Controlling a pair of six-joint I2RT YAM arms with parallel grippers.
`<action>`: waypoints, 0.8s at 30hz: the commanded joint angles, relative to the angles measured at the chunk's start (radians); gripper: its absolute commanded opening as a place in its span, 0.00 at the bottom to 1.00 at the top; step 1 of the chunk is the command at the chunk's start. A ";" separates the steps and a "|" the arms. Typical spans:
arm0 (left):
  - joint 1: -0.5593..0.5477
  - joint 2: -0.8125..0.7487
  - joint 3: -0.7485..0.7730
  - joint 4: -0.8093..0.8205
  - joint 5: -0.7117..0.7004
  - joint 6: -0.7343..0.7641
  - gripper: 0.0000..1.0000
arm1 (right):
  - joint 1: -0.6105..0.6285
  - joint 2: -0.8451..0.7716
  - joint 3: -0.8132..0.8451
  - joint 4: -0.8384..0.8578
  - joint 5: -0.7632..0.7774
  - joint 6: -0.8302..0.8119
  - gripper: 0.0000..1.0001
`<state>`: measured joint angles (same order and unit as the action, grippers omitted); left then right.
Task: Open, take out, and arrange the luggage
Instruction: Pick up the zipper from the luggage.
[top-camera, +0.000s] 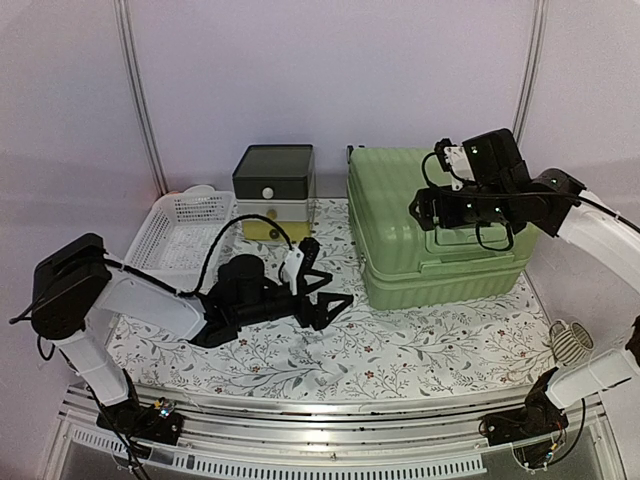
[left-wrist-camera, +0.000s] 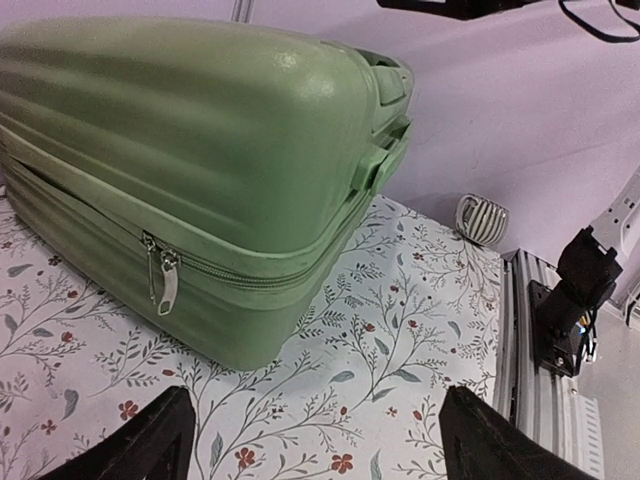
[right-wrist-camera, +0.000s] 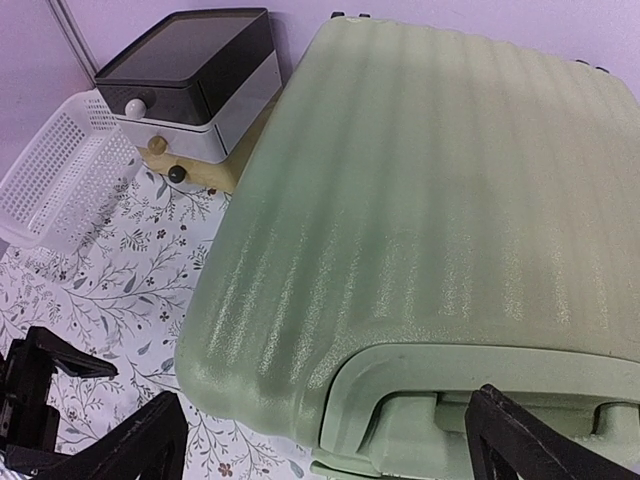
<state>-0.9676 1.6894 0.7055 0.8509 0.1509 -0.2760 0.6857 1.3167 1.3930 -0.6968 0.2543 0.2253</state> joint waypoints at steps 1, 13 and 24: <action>0.006 0.038 -0.006 0.078 0.015 0.020 0.87 | -0.006 -0.030 -0.012 -0.011 -0.010 0.010 0.99; 0.004 0.102 0.015 0.133 0.020 0.008 0.85 | -0.006 -0.053 -0.028 -0.011 -0.024 0.002 0.99; 0.003 0.168 0.050 0.179 -0.009 0.078 0.74 | -0.006 -0.086 -0.059 -0.040 -0.020 0.016 0.99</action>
<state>-0.9676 1.8153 0.7231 0.9661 0.1627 -0.2592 0.6857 1.2629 1.3411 -0.7120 0.2298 0.2287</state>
